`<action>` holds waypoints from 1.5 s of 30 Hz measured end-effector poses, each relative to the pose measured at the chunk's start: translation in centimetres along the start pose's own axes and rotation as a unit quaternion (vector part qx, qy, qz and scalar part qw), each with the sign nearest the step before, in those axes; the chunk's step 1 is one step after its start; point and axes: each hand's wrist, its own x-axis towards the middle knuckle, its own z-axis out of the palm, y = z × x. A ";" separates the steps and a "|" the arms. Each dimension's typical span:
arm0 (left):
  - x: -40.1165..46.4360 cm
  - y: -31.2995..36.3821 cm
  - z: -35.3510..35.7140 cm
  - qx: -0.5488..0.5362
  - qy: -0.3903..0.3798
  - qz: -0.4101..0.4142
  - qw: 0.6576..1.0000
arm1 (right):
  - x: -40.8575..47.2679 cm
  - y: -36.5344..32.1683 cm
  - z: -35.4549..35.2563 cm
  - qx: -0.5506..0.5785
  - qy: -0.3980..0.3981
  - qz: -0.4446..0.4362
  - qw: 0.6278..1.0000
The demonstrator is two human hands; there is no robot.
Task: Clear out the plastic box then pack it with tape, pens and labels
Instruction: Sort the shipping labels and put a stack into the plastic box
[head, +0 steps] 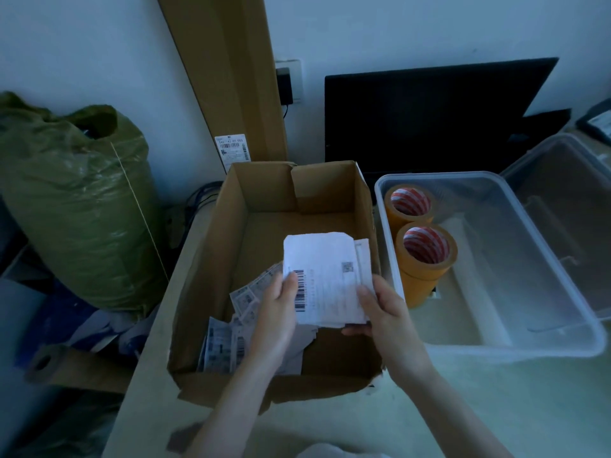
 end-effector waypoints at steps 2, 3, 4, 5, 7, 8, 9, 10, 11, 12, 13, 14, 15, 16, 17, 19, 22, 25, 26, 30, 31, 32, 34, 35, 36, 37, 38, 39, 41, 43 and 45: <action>-0.2 0.0 1.0 0.007 -0.014 0.001 1.000 | 0.0 0.0 0.2 -0.014 -0.012 -0.009 1.000; -0.3 0.2 1.4 -0.001 -0.024 -0.001 1.000 | 0.1 -0.1 0.3 -0.021 -0.015 -0.012 1.000; -0.4 0.2 1.7 -0.021 -0.035 -0.009 0.999 | 0.1 0.0 0.4 -0.025 -0.017 -0.014 0.999; -0.4 0.3 2.0 -0.059 -0.047 -0.023 0.997 | 0.1 0.0 0.4 -0.026 -0.018 -0.015 0.999; -0.2 0.4 2.1 -0.159 -0.076 -0.068 0.982 | 0.2 0.1 0.2 -0.020 -0.019 -0.006 1.000; -0.1 0.5 2.0 -0.211 -0.085 -0.090 0.969 | 0.3 0.1 0.2 -0.011 -0.018 0.004 1.000; 0.0 0.4 1.9 -0.253 -0.090 -0.105 0.957 | 0.3 0.1 0.1 0.004 -0.018 0.018 1.000; 0.1 0.3 1.9 -0.273 -0.092 -0.113 0.951 | 0.4 0.2 0.0 0.025 -0.020 0.034 0.999; 0.0 0.3 1.9 -0.271 -0.091 -0.109 0.952 | 0.4 0.2 0.0 0.045 -0.024 0.048 0.998; -0.1 0.2 2.0 -0.256 -0.087 -0.103 0.957 | 0.4 0.3 0.0 0.060 -0.028 0.059 0.996; -0.1 -0.1 2.1 -0.233 -0.083 -0.095 0.964 | 0.4 0.3 -0.1 0.070 -0.029 0.066 0.995; 0.0 -0.3 2.2 -0.207 -0.080 -0.091 0.971 | 0.4 0.4 -0.1 0.076 -0.028 0.070 0.994; 0.1 -0.5 2.0 -0.184 -0.084 -0.084 0.976 | 0.4 0.4 -0.1 0.082 -0.026 0.072 0.994; 0.3 -0.6 1.8 -0.163 -0.090 -0.074 0.980 | 0.5 0.5 -0.1 0.089 -0.023 0.072 0.993; 0.8 -0.9 1.4 -0.138 -0.091 -0.064 0.984 | 0.5 0.4 -0.3 0.097 -0.020 0.072 0.993; 2.7 -1.7 0.4 -0.073 -0.057 -0.050 0.994 | 0.4 0.3 -0.7 0.113 -0.011 0.071 0.991; 7.2 -4.1 -1.6 0.059 0.006 -0.050 0.997 | 0.3 0.1 -1.4 0.125 0.003 0.058 0.990; 11.3 -7.0 -2.7 0.243 -0.002 -0.065 0.968 | 0.2 -0.1 -1.8 0.130 0.013 0.043 0.991; 11.9 -7.9 -2.6 0.317 -0.022 -0.074 0.945 | 0.2 -0.1 -1.8 0.132 0.018 0.042 0.990; 11.9 -11.1 -2.0 0.554 -0.115 -0.066 0.822 | -0.1 0.1 -2.0 0.134 0.027 0.041 0.990; 11.9 -11.7 -2.0 0.573 -0.103 -0.042 0.812 | -0.2 0.1 -2.1 0.135 0.028 0.041 0.990; 12.0 -12.2 -2.0 0.574 -0.088 -0.021 0.814 | -0.3 0.1 -2.2 0.135 0.031 0.041 0.989; 12.2 -12.7 -2.1 0.548 -0.072 -0.006 0.834 | -0.4 0.2 -2.3 0.133 0.037 0.042 0.990; 12.4 -12.8 -2.1 0.534 -0.070 -0.003 0.843 | -0.4 0.2 -2.3 0.130 0.038 0.043 0.990; 12.5 -12.8 -2.1 0.526 -0.068 0.002 0.848 | -0.4 0.2 -2.3 0.128 0.040 0.044 0.990; 12.6 -12.7 -2.1 0.527 -0.065 0.012 0.847 | -0.5 0.2 -2.3 0.126 0.041 0.044 0.990; 12.7 -12.4 -2.1 0.535 -0.055 0.024 0.843 | -0.5 0.2 -2.2 0.125 0.043 0.045 0.990; 12.7 -12.2 -2.1 0.551 -0.045 0.037 0.832 | -0.5 0.2 -2.2 0.127 0.045 0.047 0.990; 13.0 -11.7 -2.2 0.611 -0.037 0.072 0.787 | -0.5 0.2 -2.2 0.130 0.048 0.050 0.989; 13.3 -11.6 -2.4 0.663 -0.036 0.112 0.740 | -0.5 0.1 -2.1 0.131 0.048 0.053 0.989; 13.7 -11.5 -2.7 0.677 -0.045 0.128 0.724 | -0.6 0.1 -2.1 0.130 0.050 0.056 0.989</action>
